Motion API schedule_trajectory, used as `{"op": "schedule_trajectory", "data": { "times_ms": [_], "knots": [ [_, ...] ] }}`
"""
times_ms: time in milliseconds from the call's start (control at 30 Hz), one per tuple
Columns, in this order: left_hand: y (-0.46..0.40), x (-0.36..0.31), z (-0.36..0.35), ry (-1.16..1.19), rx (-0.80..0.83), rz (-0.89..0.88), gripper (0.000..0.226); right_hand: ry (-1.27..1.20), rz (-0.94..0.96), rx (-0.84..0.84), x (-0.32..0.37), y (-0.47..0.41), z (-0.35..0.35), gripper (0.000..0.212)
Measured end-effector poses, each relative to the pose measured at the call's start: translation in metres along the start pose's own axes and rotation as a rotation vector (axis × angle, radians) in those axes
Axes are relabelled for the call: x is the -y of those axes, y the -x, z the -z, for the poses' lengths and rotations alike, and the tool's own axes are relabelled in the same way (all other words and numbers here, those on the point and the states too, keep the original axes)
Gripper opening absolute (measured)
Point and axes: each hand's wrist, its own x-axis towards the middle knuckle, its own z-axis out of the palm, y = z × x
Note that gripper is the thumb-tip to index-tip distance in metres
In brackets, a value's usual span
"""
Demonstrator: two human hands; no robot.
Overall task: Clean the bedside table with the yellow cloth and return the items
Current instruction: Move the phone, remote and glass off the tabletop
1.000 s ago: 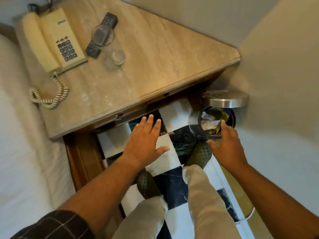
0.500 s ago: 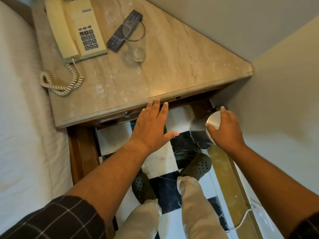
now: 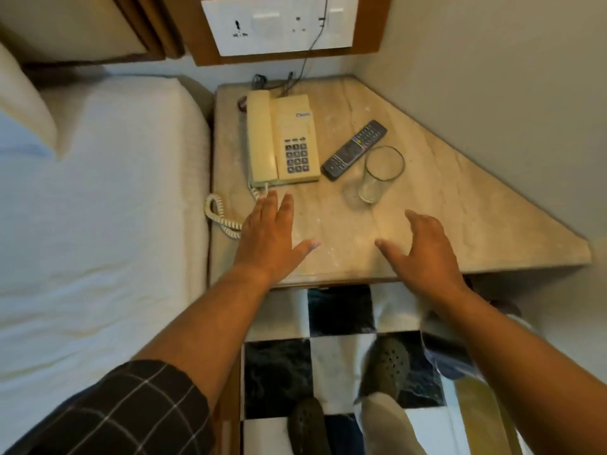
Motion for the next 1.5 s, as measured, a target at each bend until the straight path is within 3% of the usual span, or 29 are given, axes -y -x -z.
{"op": "schedule_trajectory", "data": {
  "times_ms": [167,333,433,567,733,833,967,1133,1333,1500],
  "knots": [
    [-0.053,0.023,-0.012,0.133,-0.069,0.148,0.094,-0.098,0.145,0.014,0.054,-0.055,-0.057,0.062],
    [-0.131,0.041,0.005,0.336,-0.158,0.369,0.096,-0.243,0.173,-0.042,0.095,-0.137,-0.088,0.040],
    [-0.175,0.052,0.015,0.485,-0.111,0.531,0.091,-0.237,0.150,-0.077,0.112,-0.177,-0.097,0.035],
    [-0.193,0.067,0.010,0.509,-0.024,0.524,0.069,-0.133,0.086,-0.078,0.127,-0.209,-0.108,0.030],
    [-0.196,0.071,-0.002,0.487,-0.159,0.543,0.070,-0.012,-0.070,-0.151,0.140,-0.234,-0.124,0.042],
    [-0.186,0.071,0.001,0.550,-0.186,0.561,0.067,-0.032,-0.143,-0.198,0.149,-0.235,-0.125,0.045],
    [-0.151,0.083,0.023,0.598,-0.208,0.563,0.063,-0.112,-0.056,-0.202,0.161,-0.206,-0.121,0.050],
    [-0.093,0.127,0.096,0.667,-0.302,0.500,0.066,-0.356,0.015,-0.212,0.227,-0.143,-0.114,0.047],
    [0.009,0.218,0.181,0.692,-0.491,0.578,0.048,-0.549,0.286,0.009,0.339,-0.056,-0.124,0.046],
    [0.059,0.279,0.233,0.547,-0.539,0.565,0.055,-0.622,0.377,0.099,0.411,-0.017,-0.159,0.049]
  ]
}}
